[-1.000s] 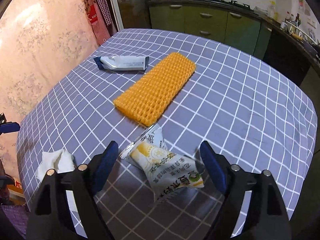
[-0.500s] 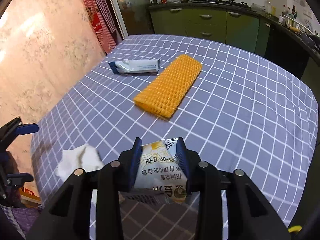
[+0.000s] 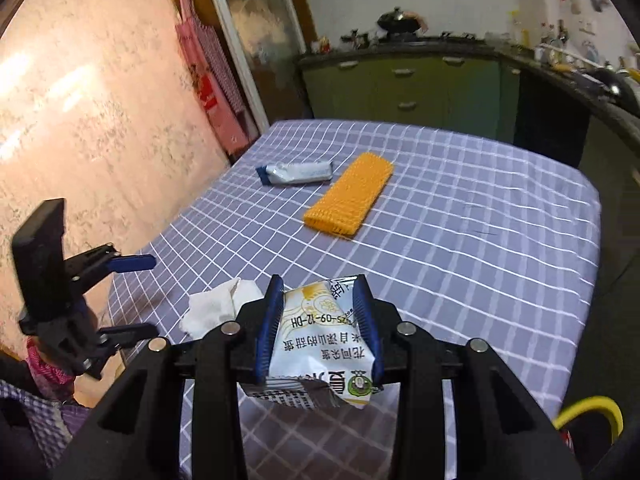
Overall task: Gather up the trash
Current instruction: 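Carry the snack wrapper over the bin and open the right gripper, then lower the left gripper onto the white paper towel and grasp it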
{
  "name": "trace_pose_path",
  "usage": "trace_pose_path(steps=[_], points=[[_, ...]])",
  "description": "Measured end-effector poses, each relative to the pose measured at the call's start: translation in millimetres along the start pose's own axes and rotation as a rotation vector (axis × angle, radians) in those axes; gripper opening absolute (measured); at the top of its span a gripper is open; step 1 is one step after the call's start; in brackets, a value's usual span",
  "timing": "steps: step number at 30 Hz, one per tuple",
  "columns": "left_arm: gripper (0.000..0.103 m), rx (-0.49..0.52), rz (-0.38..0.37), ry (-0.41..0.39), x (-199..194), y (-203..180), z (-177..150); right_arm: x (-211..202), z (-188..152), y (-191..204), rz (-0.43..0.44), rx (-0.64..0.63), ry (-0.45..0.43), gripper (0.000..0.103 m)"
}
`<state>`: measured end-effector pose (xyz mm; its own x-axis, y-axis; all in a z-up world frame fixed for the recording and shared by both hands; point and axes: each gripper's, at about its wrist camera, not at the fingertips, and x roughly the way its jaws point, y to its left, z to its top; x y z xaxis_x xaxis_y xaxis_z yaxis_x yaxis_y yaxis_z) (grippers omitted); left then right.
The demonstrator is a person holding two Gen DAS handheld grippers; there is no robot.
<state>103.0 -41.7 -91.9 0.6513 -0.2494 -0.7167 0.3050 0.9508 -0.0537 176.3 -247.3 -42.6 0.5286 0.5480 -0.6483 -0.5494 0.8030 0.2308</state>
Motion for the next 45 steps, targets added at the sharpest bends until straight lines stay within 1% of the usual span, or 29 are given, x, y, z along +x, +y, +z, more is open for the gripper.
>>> trace_pose_path(steps=[3, 4, 6, 7, 9, 10, 12, 14, 16, 17, 19, 21, 24, 31, 39, 45], points=[[0.095, 0.012, -0.01, 0.0, 2, -5, 2, -36, -18, -17, -0.073, 0.049, -0.056, 0.035], [0.095, 0.016, -0.014, 0.001, 3, -7, 3, -51, -28, -28, -0.124, 0.076, -0.073, 0.035], [0.095, 0.026, -0.022, 0.003, 5, -11, 5, -71, -45, -45, -0.197, 0.126, -0.09, 0.036], [0.095, 0.031, -0.024, 0.003, 6, -13, 5, -84, -58, -61, -0.245, 0.173, -0.097, 0.036], [0.095, 0.043, -0.031, 0.005, 8, -18, 7, -100, -78, -84, -0.326, 0.243, -0.097, 0.037], [0.095, 0.047, -0.033, 0.006, 9, -19, 8, -110, -92, -101, -0.383, 0.296, -0.092, 0.037], [0.095, 0.055, -0.037, 0.009, 10, -23, 9, -120, -113, -124, -0.451, 0.365, -0.08, 0.037], [0.095, 0.064, -0.044, 0.011, 12, -26, 11, -128, -133, -147, -0.512, 0.431, -0.066, 0.037], [0.095, 0.073, -0.05, 0.014, 13, -30, 12, -129, -149, -167, -0.543, 0.479, -0.055, 0.038], [0.095, 0.078, -0.052, 0.016, 14, -33, 13, -127, -156, -174, -0.553, 0.495, -0.048, 0.039], [0.095, 0.085, -0.053, 0.018, 15, -35, 14, -125, -164, -187, -0.582, 0.524, -0.046, 0.055], [0.095, 0.091, -0.054, 0.018, 15, -38, 15, -123, -167, -192, -0.589, 0.548, -0.063, 0.057], [0.095, 0.102, -0.056, 0.019, 15, -41, 16, -120, -163, -186, -0.561, 0.563, -0.096, 0.059], [0.095, 0.09, -0.06, 0.047, 25, -33, 16, -114, -146, -148, -0.521, 0.475, -0.11, 0.065], [0.095, 0.09, -0.052, 0.1, 53, -16, 20, -107, -129, -105, -0.448, 0.382, -0.123, 0.067], [0.095, 0.069, -0.071, 0.16, 81, -5, 20, -97, -121, -94, -0.417, 0.353, -0.11, 0.068]])
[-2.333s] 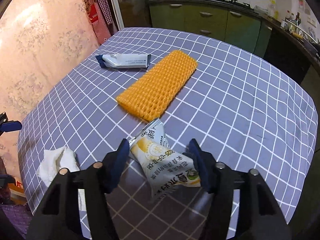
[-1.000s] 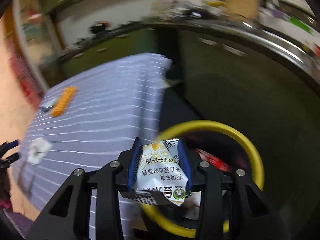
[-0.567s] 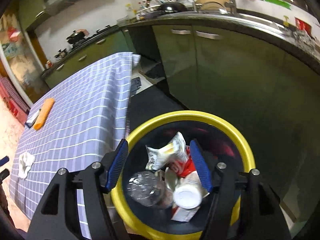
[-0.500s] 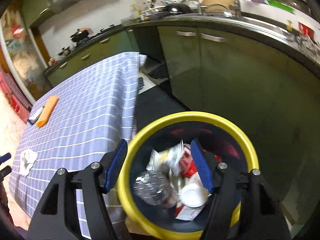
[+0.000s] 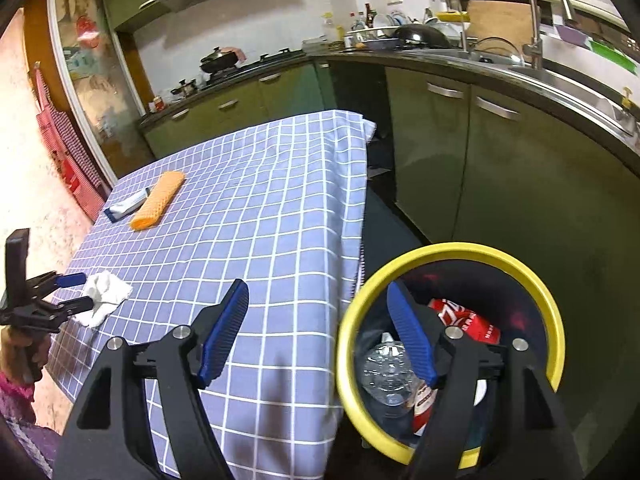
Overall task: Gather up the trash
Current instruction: 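Lower the left gripper onto the white paper towel and grasp it, then carry the paper towel over the bin and open the left gripper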
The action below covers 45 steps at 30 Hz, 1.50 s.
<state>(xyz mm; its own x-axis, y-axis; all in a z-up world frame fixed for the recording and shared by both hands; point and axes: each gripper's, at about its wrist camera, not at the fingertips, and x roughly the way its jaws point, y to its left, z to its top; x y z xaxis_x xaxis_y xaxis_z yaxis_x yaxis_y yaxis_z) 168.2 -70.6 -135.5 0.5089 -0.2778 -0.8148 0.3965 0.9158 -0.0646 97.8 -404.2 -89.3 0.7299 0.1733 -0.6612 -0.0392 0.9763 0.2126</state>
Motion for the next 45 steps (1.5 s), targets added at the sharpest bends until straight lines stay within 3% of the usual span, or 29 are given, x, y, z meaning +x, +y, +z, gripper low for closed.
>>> trace_pose_path(steps=[9, 14, 20, 24, 28, 37, 45], points=[[0.095, 0.016, 0.018, 0.03, 22, -3, 4, 11, -2, 5, 0.023, -0.003, 0.027, 0.069], [0.088, 0.014, 0.049, 0.021, 24, -5, 7, 10, -3, 6, 0.031, -0.003, 0.028, 0.069], [0.06, 0.032, 0.045, 0.007, 19, -7, 7, 8, -3, 4, 0.043, 0.008, 0.024, 0.069], [0.031, 0.046, 0.016, 0.003, 15, -12, 7, 8, -3, 3, 0.048, 0.012, 0.023, 0.069], [0.02, 0.061, -0.003, -0.01, 9, -18, 6, 7, -5, 1, 0.048, 0.019, 0.02, 0.069], [0.017, 0.121, -0.016, -0.07, -18, -39, 13, 3, -7, -3, 0.049, 0.034, 0.008, 0.069], [0.017, 0.203, -0.047, -0.113, -41, -78, 38, -15, -12, -17, 0.026, 0.06, -0.036, 0.069]])
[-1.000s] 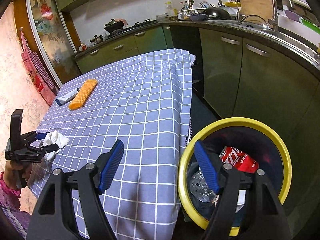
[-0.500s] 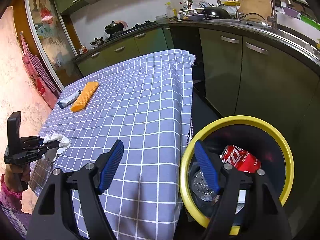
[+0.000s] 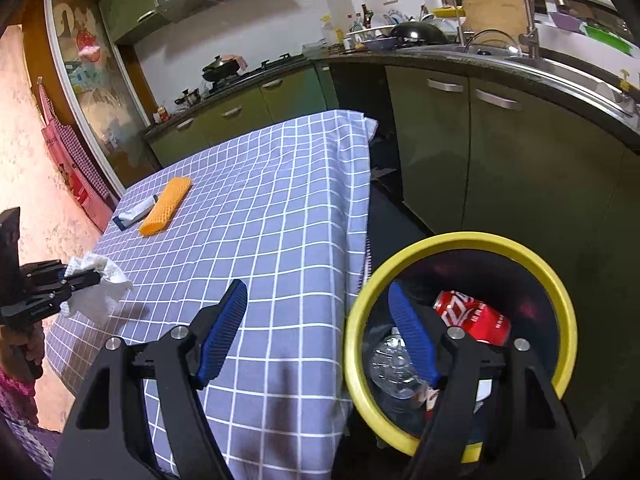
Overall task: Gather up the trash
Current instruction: 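Carry the paper towel over the bin and open the left gripper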
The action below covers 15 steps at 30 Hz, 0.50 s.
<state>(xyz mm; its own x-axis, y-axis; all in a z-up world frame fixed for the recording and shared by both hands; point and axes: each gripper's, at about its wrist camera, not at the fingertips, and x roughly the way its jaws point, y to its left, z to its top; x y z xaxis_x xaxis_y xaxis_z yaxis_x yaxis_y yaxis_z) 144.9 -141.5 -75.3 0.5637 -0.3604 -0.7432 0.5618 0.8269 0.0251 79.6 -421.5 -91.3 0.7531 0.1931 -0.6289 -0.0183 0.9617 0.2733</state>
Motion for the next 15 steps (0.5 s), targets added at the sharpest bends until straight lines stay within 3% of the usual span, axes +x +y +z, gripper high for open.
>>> trace_pose_path(steps=[8, 15], points=[[0.017, 0.103, -0.078, -0.036, 1, -56, 46, -34, -12, -39, -0.085, 0.066, -0.07, 0.069], [0.017, 0.231, -0.194, -0.052, 17, -134, 92, -66, -28, -86, -0.164, 0.16, -0.126, 0.069]])
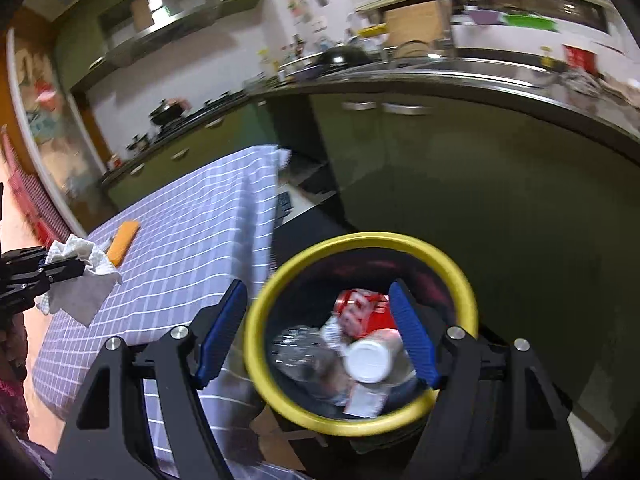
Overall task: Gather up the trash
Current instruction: 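Carry the paper towel over the bin and open the left gripper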
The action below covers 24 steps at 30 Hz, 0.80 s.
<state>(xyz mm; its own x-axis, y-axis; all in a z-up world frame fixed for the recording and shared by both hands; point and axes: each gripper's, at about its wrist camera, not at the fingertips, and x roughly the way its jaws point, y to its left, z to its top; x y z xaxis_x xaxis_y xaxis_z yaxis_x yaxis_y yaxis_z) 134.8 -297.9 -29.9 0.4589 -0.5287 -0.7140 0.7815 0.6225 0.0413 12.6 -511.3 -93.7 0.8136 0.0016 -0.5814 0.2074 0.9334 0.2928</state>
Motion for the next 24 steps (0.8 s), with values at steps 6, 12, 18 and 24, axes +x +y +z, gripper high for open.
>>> trace_pose_path(steps=[6, 12, 18, 24], points=[[0.017, 0.067, -0.098, 0.01, 40, -46, 44, -15, -9, -33, -0.039, 0.059, -0.024, 0.069], [0.017, 0.104, -0.167, 0.052, 96, -82, 77, -21, -15, -53, -0.054, 0.093, -0.031, 0.07], [0.02, 0.108, -0.176, 0.089, 147, -98, 95, -21, -19, -68, -0.063, 0.122, -0.027, 0.072], [0.065, 0.089, -0.144, 0.084, 173, -97, 98, -19, -20, -74, -0.068, 0.137, -0.018, 0.072]])
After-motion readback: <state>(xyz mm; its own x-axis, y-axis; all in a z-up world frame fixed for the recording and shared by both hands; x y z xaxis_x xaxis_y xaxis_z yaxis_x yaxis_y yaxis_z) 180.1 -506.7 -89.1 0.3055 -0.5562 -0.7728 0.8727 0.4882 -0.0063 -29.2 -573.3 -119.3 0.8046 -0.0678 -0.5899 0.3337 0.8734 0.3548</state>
